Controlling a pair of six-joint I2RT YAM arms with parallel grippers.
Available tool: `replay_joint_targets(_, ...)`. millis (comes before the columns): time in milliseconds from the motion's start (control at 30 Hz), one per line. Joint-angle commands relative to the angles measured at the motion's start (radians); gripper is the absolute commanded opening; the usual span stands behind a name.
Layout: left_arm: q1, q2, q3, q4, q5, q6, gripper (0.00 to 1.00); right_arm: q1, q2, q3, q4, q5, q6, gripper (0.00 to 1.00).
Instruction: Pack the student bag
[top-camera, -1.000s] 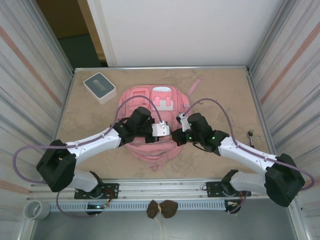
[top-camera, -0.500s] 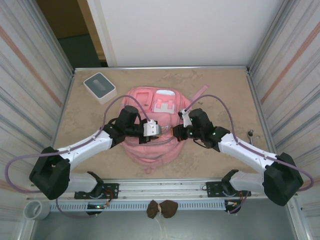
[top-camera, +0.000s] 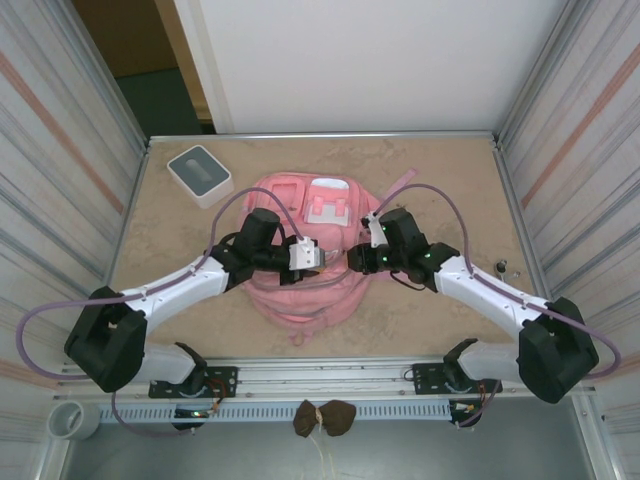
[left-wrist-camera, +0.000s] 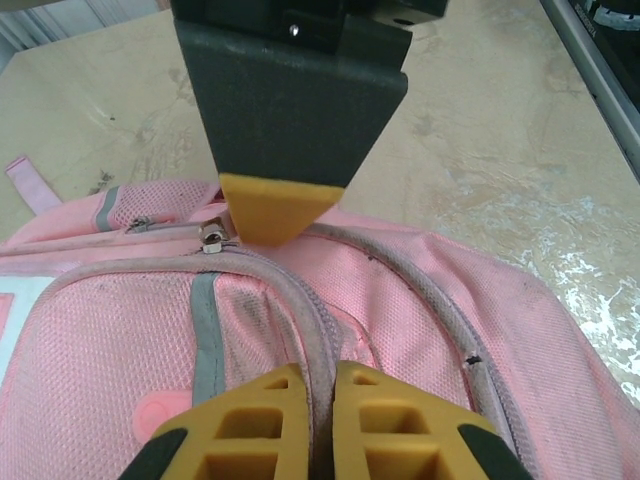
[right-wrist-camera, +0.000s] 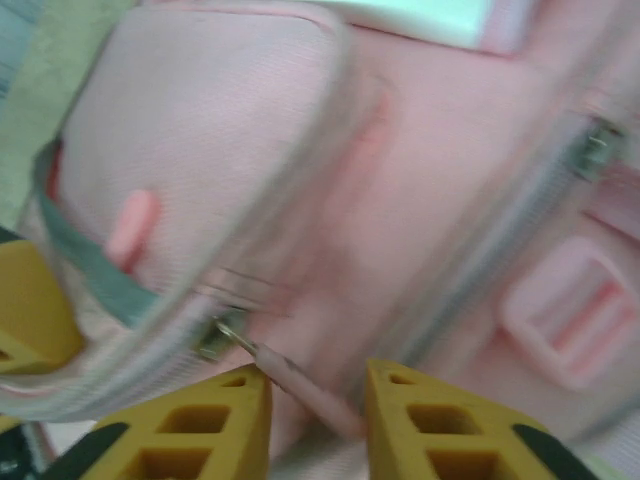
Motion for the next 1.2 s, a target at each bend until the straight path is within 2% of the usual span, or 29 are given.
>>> replay_joint_targets(0,0.001,0.006,0.013,0.040,0.020,-0.045,0.07,-0.061,-0.083,0.021,-0.130,0.127,-0.014,0.35)
replay_joint_targets(100,-0.014,0.042,0.040,0.028,-0.020,-0.055,0.14,-0.121,-0.144,0.020,-0.186,0.225,0.020,0.42)
replay_joint_targets(200,-0.051,0.086,0.091,-0.037,-0.127,-0.045,0.30,-0.182,-0.182,0.022,-0.212,0.292,0.043,0.48)
replay_joint_targets(233,-0.061,0.089,0.110,-0.064,-0.154,-0.051,0.36,-0.194,-0.190,0.025,-0.214,0.310,0.042,0.54)
replay_joint_targets(333,-0.075,0.045,0.127,-0.085,-0.184,-0.098,0.49,-0.203,-0.208,0.047,-0.222,0.379,0.025,0.63)
replay_joint_targets(500,-0.062,-0.125,0.039,0.067,-0.257,-0.248,0.62,-0.200,-0.236,0.096,-0.211,0.472,-0.013,0.77)
replay_joint_targets(600,-0.034,-0.234,-0.040,0.199,-0.349,-0.370,0.72,-0.183,-0.291,0.110,-0.162,0.505,-0.048,0.84)
replay_joint_targets(700,0.011,-0.325,-0.090,0.261,-0.504,-0.499,0.81,-0.143,-0.306,0.141,-0.127,0.564,-0.098,0.88)
replay_joint_targets(767,0.052,-0.376,-0.096,0.225,-0.611,-0.574,0.84,-0.104,-0.295,0.172,-0.118,0.624,-0.145,0.90)
replay_joint_targets(833,0.090,-0.416,-0.112,0.197,-0.703,-0.614,0.86,-0.065,-0.276,0.202,-0.116,0.692,-0.188,0.91)
replay_joint_targets(900,0.123,-0.457,-0.150,0.204,-0.817,-0.643,0.98,-0.036,-0.257,0.217,-0.109,0.783,-0.231,0.93)
replay_joint_targets(967,0.169,-0.502,-0.203,0.218,-0.961,-0.688,0.99,-0.035,-0.247,0.205,-0.086,0.860,-0.264,0.95)
replay_joint_targets(1067,0.266,-0.555,-0.271,0.213,-1.026,-0.734,0.99,-0.085,-0.247,0.147,-0.038,0.911,-0.290,0.98)
replay_joint_targets(1167,0.385,-0.576,-0.345,0.242,-1.017,-0.792,0.99,-0.178,-0.217,0.074,-0.008,0.882,-0.238,0.99)
